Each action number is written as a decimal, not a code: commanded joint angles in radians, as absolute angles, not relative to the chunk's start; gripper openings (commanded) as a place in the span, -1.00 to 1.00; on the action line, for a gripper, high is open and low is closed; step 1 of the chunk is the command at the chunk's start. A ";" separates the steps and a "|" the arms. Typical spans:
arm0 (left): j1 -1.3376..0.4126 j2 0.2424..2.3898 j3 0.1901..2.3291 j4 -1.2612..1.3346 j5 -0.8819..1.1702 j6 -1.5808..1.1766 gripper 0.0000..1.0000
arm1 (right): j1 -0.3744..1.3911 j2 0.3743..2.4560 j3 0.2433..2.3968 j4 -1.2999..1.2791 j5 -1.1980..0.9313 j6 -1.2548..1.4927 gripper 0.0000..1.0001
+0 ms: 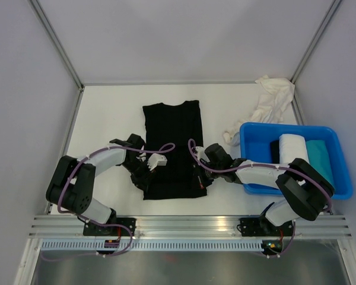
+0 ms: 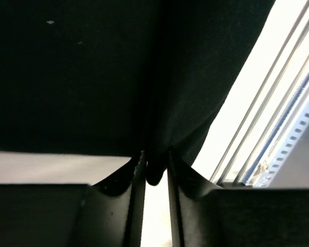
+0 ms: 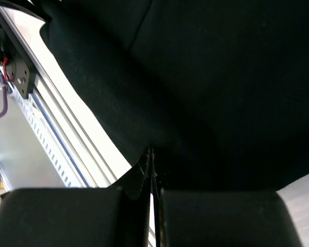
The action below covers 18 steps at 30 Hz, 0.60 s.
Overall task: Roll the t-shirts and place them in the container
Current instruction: Roll the tshirt
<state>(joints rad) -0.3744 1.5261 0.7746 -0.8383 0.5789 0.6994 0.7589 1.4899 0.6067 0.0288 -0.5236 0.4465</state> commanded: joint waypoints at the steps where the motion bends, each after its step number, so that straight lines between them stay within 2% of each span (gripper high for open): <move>1: -0.371 1.462 0.787 -0.813 0.477 0.624 -0.42 | 0.756 1.491 0.601 0.135 -0.511 0.495 -1.00; 2: -0.371 1.432 0.788 -0.815 0.463 0.618 -0.31 | 0.755 1.488 0.594 0.147 -0.508 0.503 -1.00; 5: -0.371 1.382 0.801 -0.815 0.407 0.595 -0.15 | 0.752 1.482 0.589 0.143 -0.505 0.514 -0.99; 10: -0.399 1.261 0.836 -0.819 0.331 0.577 -0.03 | 0.723 1.503 0.583 0.136 -0.503 0.523 -0.99; 18: -0.767 1.175 0.778 -0.821 0.158 0.578 0.11 | 0.673 1.522 0.577 0.132 -0.500 0.517 -1.00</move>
<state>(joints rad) -0.6861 1.1854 0.8001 -0.8192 0.2764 0.6079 0.6819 1.5143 0.5781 0.1020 -0.5171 0.5133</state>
